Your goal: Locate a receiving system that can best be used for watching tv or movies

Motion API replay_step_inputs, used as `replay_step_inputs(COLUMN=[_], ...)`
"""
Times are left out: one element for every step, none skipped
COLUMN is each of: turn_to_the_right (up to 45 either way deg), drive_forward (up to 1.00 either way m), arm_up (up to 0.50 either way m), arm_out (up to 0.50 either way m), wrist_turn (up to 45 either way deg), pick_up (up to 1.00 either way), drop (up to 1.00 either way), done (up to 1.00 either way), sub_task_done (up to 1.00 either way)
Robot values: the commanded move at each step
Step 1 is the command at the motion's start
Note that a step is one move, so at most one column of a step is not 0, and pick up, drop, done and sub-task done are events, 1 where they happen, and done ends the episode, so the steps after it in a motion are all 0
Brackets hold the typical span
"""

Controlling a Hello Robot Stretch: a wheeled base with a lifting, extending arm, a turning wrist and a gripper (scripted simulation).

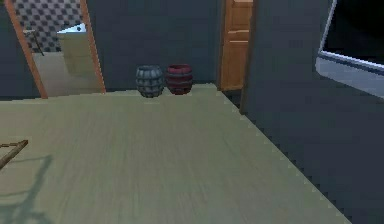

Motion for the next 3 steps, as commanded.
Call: replay_step_inputs(turn_to_the_right=[45.0,18.0,0.0], drive_forward=[0.0,0.0,0.5], arm_up=[0.0,0.0,0.0], arm_out=[0.0,0.0,0.0], wrist_turn=[0.0,0.0,0.0], pick_up=[0.0,0.0,0.0], drop=[0.0,0.0,0.0], done=[0.0,0.0,0.0], sub_task_done=[0.0,0.0,0.0])
